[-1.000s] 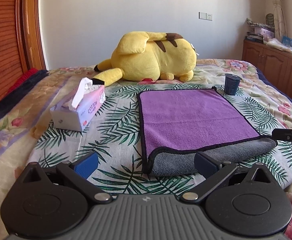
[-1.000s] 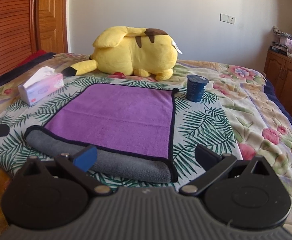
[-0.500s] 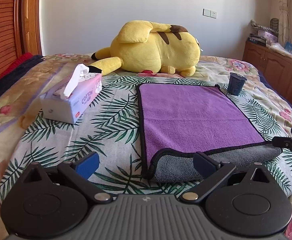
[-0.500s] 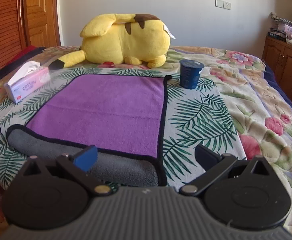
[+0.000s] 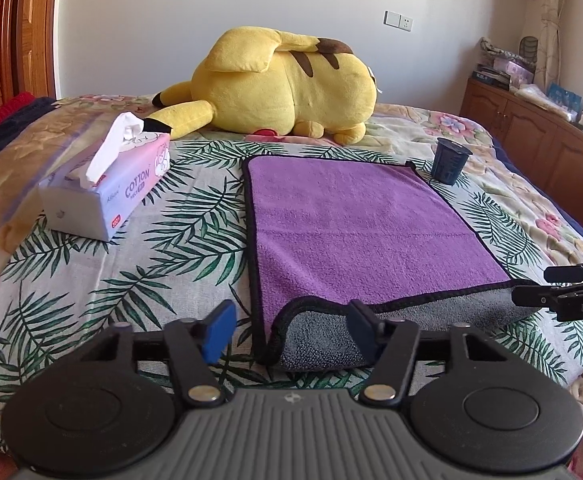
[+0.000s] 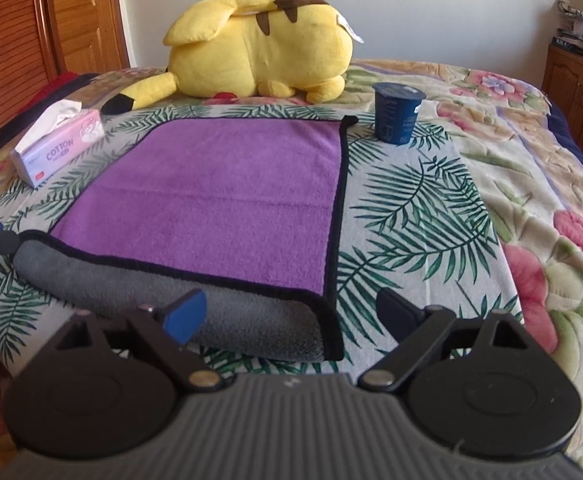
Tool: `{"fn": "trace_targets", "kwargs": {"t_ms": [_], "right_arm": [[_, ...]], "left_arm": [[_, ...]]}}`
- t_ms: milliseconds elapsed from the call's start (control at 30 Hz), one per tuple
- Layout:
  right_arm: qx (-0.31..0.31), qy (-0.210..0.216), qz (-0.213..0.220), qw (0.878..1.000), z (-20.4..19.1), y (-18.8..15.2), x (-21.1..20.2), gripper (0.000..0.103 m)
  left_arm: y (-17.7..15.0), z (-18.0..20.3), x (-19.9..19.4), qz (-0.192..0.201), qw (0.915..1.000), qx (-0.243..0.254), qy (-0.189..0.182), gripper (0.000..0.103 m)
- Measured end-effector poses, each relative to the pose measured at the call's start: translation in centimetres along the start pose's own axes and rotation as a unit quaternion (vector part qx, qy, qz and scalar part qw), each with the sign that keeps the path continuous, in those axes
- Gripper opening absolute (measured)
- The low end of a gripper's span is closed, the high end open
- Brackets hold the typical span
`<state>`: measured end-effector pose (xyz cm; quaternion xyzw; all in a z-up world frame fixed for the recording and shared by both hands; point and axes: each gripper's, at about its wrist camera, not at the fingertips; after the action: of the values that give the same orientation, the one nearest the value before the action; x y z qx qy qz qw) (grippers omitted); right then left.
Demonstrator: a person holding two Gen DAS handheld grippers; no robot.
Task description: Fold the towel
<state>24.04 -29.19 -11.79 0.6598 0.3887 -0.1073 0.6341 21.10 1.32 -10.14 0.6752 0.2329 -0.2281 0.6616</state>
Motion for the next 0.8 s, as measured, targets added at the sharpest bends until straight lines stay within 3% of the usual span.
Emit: {"fn": "trace_targets", "kwargs": {"t_ms": [100,333,467,800], "right_arm": [[0.007,0.009,-0.009,1.000,0.3,-0.1,0.2,0.089],[0.029,0.026,-0.022,0.999,1.1,0.0,0.3,0.089],[0.042,0.039,-0.028,0.998,1.6,0.0,0.4,0.085],[0.056,0.063,-0.041,0.996,2.1,0.0,0.5,0.075]], "left_arm": [[0.0,-0.1,0.3,-0.004,1.0000,-0.006,-0.002,0.023],[-0.1,-0.6,0.8,-0.015,0.9997,-0.020,-0.002,0.014],[-0.2,-0.5,0.9,-0.016,0.9998,-0.014,0.001,0.001],[-0.5,-0.2,1.1,-0.024,0.9997,-0.004,0.002,0.000]]}}
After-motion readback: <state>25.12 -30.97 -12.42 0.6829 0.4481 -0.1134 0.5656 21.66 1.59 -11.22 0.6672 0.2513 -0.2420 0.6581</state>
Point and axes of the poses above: each gripper's, at about its wrist camera, not at the fingertips, and x roughly the way its jaws point, z to its right, y to its top, and after that the axes turned 12 degrees about y, right-handed
